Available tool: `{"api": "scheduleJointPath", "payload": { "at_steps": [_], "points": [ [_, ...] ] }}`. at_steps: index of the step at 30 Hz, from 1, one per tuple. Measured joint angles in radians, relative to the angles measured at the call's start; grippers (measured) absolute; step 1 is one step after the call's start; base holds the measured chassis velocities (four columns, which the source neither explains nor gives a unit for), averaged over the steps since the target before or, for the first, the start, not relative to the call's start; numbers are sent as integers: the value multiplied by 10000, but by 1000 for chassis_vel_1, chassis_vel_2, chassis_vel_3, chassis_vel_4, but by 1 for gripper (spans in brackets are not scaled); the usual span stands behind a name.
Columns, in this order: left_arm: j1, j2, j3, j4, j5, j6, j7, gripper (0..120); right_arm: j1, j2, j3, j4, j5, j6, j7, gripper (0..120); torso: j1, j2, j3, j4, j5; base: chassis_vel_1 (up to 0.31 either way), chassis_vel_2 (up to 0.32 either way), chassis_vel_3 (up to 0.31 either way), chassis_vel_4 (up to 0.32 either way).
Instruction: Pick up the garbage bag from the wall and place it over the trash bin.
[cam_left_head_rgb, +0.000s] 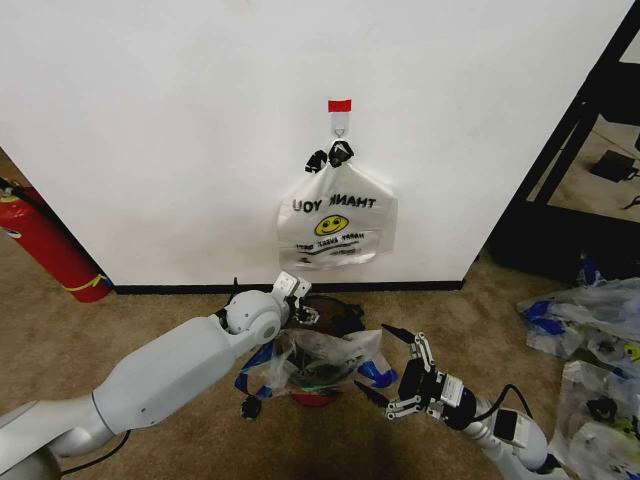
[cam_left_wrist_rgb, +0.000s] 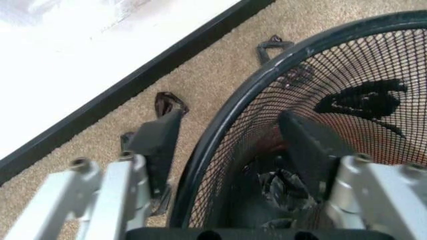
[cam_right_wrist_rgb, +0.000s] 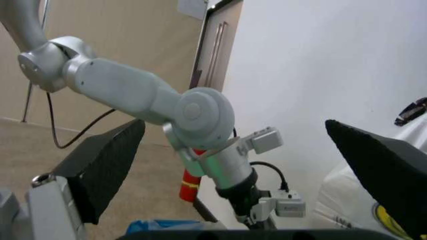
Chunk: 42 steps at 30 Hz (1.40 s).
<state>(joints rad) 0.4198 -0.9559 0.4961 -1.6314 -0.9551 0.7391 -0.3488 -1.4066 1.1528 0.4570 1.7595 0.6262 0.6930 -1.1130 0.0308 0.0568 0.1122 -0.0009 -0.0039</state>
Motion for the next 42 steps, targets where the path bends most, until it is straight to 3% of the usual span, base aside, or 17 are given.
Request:
{"api": "scheduleJointPath", "payload": {
  "at_steps": [13, 17, 20, 21, 26, 27, 31, 32, 33, 42],
  "points": [
    [390, 114, -254, -445, -1406, -59, -1342, 8, -43, 27, -64, 33, -28, 18, 0, 100, -1, 2, 0, -5, -5, 0, 0, 0, 0],
    [533, 202, -386, -654, -1664, -60, -1631, 6, -46, 20, -63, 36, -16, 19, 10, 100, -1, 3, -2, -7, -3, 0, 0, 0, 0],
    [1729, 715, -1772, -1951, -2509, -35, -2617, 5, -26, -5, -66, 42, 75, 25, 82, 100, -1, 2, 0, 3, 0, 0, 0, 0, 0],
    [1729, 715, -1772, -1951, -2509, -35, -2617, 5, -26, -5, -66, 42, 75, 25, 82, 100, -1, 2, 0, 3, 0, 0, 0, 0, 0],
    [3579, 909, -3880, -3465, -2975, -27, -3633, 5, 12, -46, -53, -215, 48, 55, 529, 100, -1, 2, -1, 3, 1, 0, 0, 0, 0],
    [4266, 786, -4505, -3811, -3054, -27, -3919, 5, -26, -116, -52, -306, -90, 12, 1169, 100, -1, 2, -1, 4, -2, 0, 0, 0, 0],
    [5146, 383, -5364, -4190, -3071, -25, -4164, 5, -254, -273, -22, -293, -346, -205, 2527, 100, -1, 2, -1, 5, 0, 0, 0, 0, 0],
    [5496, 97, -5657, -4310, -3061, -26, -4232, 5, -383, -349, -13, -244, -327, -305, 2909, 100, -1, 2, -1, -8, 0, 0, 0, 0, 0],
    [5903, -271, -5924, -4428, -3053, -27, -4341, 5, -433, -410, -10, -201, -249, -360, 3095, 100, -1, 3, -1, -6, -1, 0, 0, 0, 0],
    [7235, -2002, -7425, -4723, -3276, -28, -4546, 5, -506, -481, 16, 174, -226, -395, 3011, 100, -1, 2, -1, 2, 1, 0, 0, 0, 0]
  ]
}}
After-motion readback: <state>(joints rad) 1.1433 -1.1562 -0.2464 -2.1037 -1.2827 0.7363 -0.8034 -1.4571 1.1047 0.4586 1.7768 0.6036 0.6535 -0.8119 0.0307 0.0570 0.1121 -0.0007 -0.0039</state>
